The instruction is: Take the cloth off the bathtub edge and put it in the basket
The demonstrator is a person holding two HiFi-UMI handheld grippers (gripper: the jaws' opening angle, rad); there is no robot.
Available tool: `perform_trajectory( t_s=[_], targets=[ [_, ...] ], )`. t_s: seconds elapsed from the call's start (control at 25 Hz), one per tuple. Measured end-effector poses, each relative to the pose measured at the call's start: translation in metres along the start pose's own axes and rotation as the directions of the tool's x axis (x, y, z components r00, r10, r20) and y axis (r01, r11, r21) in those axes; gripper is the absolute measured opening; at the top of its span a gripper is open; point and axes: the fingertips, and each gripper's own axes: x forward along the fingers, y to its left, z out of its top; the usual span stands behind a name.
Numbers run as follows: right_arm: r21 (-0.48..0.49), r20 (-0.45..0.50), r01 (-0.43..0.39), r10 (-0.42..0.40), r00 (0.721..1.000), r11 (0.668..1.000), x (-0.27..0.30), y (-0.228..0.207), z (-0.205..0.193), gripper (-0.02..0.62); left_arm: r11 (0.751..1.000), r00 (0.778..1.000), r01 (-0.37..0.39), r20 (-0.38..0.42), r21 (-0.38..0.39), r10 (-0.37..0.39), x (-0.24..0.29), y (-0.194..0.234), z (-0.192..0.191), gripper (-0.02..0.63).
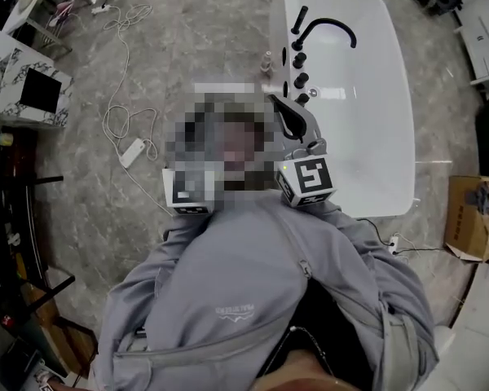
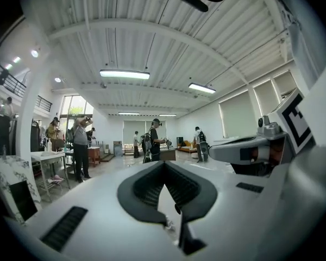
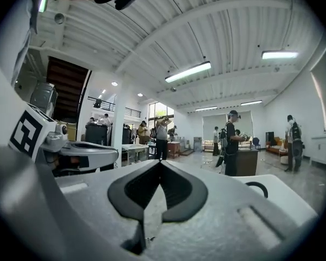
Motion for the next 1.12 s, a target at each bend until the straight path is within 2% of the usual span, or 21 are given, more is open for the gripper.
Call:
perform_trajectory(
  t_s=[0.16,0.52,1.12],
  targets=[
    [-0.043,0.031,-0.009,0.011,0.999,0.999,-0.006,0.001,0.007,0.005,1.000,1.000,0.007,0.003,0.015,-0.007,-0.005,-0.012,0.002,0.006],
    [-0.057,0.055,0.020,-0.017,0.998,0.998,-0.018,-0.002,0.006,0.005,0.999,1.000,0.031,0.004,0.008,-0.031,-0.010,-0.026,0.000,0.006],
    [-0.067,0.022,0.019,-0.018,1.000,0.998,-0.016,-0.013,-0.002,0.005,0.999,0.999,0.050,0.001,-0.007,-0.050,0.002,-0.033,-0.004,0.006]
  ],
)
